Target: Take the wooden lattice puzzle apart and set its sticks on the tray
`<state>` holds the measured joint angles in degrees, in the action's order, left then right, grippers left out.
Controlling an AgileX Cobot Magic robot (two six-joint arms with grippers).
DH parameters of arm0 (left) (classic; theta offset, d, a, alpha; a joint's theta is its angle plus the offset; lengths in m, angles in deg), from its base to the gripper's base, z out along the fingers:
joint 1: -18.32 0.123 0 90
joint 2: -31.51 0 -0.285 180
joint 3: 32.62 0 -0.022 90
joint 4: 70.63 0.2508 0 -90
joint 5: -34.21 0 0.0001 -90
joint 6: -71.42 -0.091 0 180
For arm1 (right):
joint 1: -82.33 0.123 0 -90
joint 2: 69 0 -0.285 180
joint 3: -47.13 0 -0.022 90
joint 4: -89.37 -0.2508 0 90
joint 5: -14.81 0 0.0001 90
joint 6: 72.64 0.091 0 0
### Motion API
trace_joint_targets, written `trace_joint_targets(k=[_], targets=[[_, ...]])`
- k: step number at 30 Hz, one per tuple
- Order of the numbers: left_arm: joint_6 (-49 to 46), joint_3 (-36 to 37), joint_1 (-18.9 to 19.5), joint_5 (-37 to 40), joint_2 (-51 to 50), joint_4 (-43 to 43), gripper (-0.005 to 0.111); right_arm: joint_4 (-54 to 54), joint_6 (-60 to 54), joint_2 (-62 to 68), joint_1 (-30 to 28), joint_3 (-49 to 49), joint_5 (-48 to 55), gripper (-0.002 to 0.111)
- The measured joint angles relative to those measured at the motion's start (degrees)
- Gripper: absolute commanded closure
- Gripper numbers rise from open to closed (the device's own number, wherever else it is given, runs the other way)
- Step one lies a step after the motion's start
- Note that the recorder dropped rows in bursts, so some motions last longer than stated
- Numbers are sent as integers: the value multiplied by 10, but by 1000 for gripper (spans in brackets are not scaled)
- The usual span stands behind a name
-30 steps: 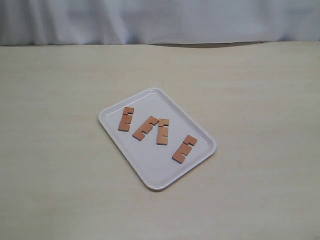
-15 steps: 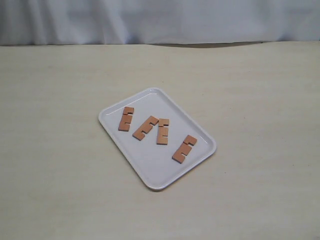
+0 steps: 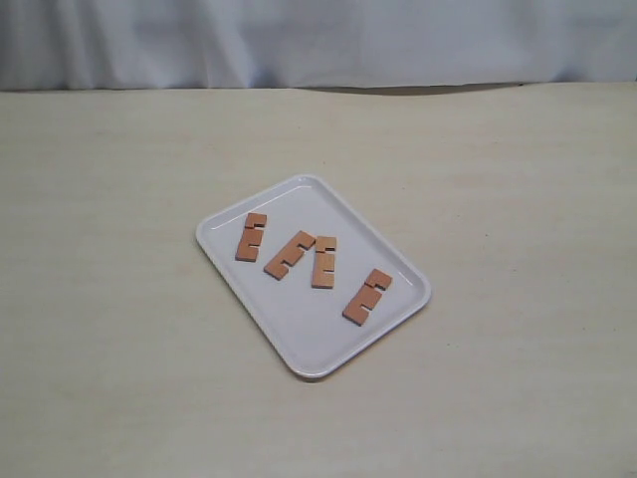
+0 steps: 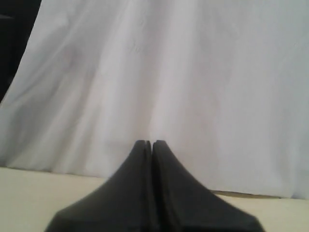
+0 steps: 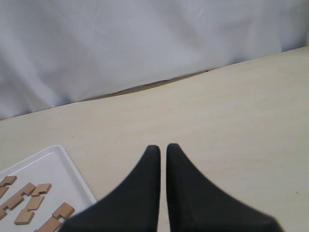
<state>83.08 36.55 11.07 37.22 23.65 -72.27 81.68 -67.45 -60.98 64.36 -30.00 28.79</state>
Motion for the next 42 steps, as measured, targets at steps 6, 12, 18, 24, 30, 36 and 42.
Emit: trace_joint_targets(k=[6,12,18,24,30,36,42], targets=[[0,74,0,-38,0,52,107,0,0,0,0,0,0,104],[0,79,0,-13,0,80,107,0,0,0,0,0,0,104],[32,79,0,19,0,80,107,0,0,0,0,0,0,104],[80,79,0,46,0,74,107,0,0,0,0,0,0,104],[84,79,0,74,0,80,107,0,0,0,0,0,0,104],[87,79,0,97,0,121,107,0,0,0,0,0,0,104],[88,79,0,177,0,125,107,0,0,0,0,0,0,104]])
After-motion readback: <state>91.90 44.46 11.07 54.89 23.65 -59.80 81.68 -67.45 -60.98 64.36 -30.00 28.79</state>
